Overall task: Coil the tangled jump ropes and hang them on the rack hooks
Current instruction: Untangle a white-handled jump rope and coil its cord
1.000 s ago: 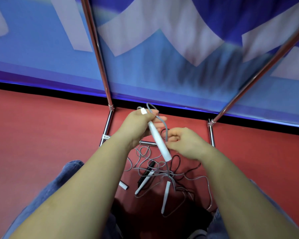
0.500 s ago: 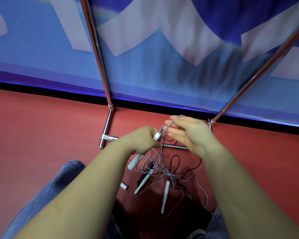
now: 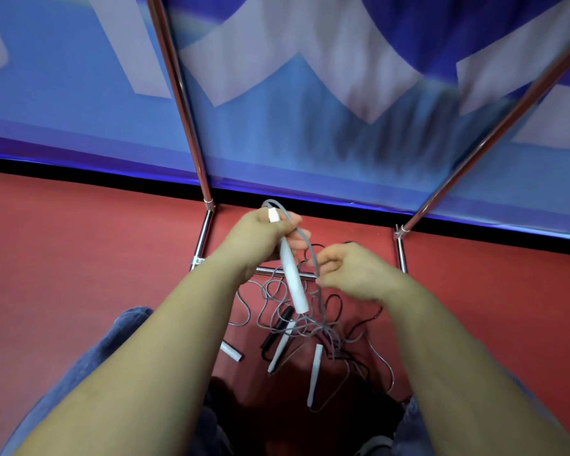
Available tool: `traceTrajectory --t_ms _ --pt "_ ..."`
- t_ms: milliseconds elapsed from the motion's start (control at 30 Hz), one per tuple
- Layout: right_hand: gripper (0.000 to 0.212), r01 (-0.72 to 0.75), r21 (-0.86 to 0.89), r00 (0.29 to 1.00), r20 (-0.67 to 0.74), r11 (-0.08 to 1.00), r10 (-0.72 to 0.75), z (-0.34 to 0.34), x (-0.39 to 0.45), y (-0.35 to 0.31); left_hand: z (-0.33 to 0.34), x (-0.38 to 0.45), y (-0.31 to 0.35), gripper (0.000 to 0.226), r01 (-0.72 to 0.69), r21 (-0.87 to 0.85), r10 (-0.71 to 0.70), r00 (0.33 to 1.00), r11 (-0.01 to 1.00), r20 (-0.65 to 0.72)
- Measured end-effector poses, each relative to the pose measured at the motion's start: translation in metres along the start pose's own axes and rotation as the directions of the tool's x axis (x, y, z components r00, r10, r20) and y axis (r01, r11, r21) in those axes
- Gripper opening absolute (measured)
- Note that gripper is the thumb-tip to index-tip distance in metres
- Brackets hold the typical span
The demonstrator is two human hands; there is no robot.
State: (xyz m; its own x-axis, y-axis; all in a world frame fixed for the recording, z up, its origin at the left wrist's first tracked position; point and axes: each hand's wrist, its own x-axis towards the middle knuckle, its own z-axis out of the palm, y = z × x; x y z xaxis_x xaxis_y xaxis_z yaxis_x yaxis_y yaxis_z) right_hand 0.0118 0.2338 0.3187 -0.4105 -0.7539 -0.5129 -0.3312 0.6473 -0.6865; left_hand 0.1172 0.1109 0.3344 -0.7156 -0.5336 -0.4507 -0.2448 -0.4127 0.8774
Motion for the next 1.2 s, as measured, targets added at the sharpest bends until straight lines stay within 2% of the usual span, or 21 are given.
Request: traceTrajectory --t_ms 67,167,233,300,367,433,533,600,633,667,733,800,867,933,1033,1133,1200 --pt "0.010 0.021 -0.117 1.000 -0.009 0.993 -0.022 0.004 0.001 0.002 -0.001 -0.001 0.003 0.011 0.010 -0.086 -0.008 1.000 0.996 0.014" --pt "0.017 0.041 -0.162 0.987 -0.150 0.986 -0.066 0.001 0.001 -0.002 -0.002 -0.002 0.007 0.014 -0.005 -0.125 0.012 0.999 0.992 0.052" --pt "0.018 0.053 -0.001 0.983 -0.179 0.999 -0.052 -0.002 -0.001 -0.006 -0.004 -0.001 0.007 0.016 -0.027 -0.063 0.032 0.997 0.998 0.074" --pt "0.014 0.037 0.261 0.983 -0.182 0.965 0.012 -0.004 -0.004 -0.013 -0.006 -0.001 0.002 0.016 -0.053 0.185 0.038 0.996 0.981 0.084" --pt "0.016 0.055 0.505 0.979 -0.196 0.861 0.052 -0.008 -0.007 -0.018 -0.007 0.000 -0.007 0.021 -0.096 0.480 0.026 0.988 0.872 0.151" --pt "0.015 0.102 0.695 0.978 -0.201 0.712 0.057 -0.013 -0.010 -0.023 -0.004 -0.002 -0.013 0.018 -0.119 0.615 -0.025 0.975 0.779 0.221" --pt "0.013 0.134 0.862 0.978 -0.194 0.490 0.075 -0.020 -0.013 -0.027 -0.001 -0.003 -0.015 0.011 -0.085 0.548 -0.057 0.970 0.832 0.237" --pt "0.012 0.153 0.899 0.972 -0.212 0.410 0.102 -0.023 -0.014 -0.027 -0.001 -0.002 -0.014 0.007 -0.071 0.471 -0.034 0.977 0.879 0.210" --pt "0.011 0.168 0.897 0.967 -0.230 0.409 0.107 -0.024 -0.013 -0.026 -0.001 -0.002 -0.013 0.007 -0.061 0.430 -0.025 0.981 0.901 0.193" --pt "0.010 0.179 0.878 0.963 -0.249 0.443 0.104 -0.025 -0.012 -0.025 -0.001 -0.002 -0.012 0.010 -0.042 0.381 -0.028 0.984 0.924 0.176" --pt "0.007 0.169 0.756 0.959 -0.274 0.633 0.071 -0.022 -0.010 -0.022 0.001 -0.004 -0.008 0.016 -0.001 0.265 -0.039 0.988 0.964 0.147" --pt "0.021 0.099 0.492 0.973 -0.229 0.865 0.019 -0.016 -0.005 -0.013 0.003 -0.004 -0.004 0.019 0.009 0.147 -0.025 0.994 0.989 0.104" --pt "0.028 0.026 0.209 0.997 -0.082 0.978 -0.009 -0.006 -0.001 -0.007 0.003 -0.003 -0.001 0.020 0.003 0.047 -0.006 0.999 0.999 0.050" --pt "0.019 0.008 0.062 1.000 0.011 0.998 -0.009 0.003 0.000 -0.004 0.000 -0.002 0.002 0.021 0.001 -0.036 0.000 1.000 0.999 0.024" --pt "0.018 0.035 0.070 0.995 -0.093 0.997 -0.029 0.006 0.003 -0.005 -0.002 -0.004 0.006 0.020 0.010 -0.125 -0.004 0.999 0.992 0.044" --pt "0.004 0.066 0.040 0.987 -0.148 0.997 -0.060 0.005 0.000 -0.009 -0.001 -0.005 0.009 0.018 0.024 -0.222 -0.005 0.996 0.975 0.085" --pt "0.007 0.073 0.011 0.979 -0.189 0.997 -0.070 0.005 -0.001 -0.008 -0.002 -0.005 0.011 0.018 0.018 -0.256 0.009 0.994 0.967 0.104"
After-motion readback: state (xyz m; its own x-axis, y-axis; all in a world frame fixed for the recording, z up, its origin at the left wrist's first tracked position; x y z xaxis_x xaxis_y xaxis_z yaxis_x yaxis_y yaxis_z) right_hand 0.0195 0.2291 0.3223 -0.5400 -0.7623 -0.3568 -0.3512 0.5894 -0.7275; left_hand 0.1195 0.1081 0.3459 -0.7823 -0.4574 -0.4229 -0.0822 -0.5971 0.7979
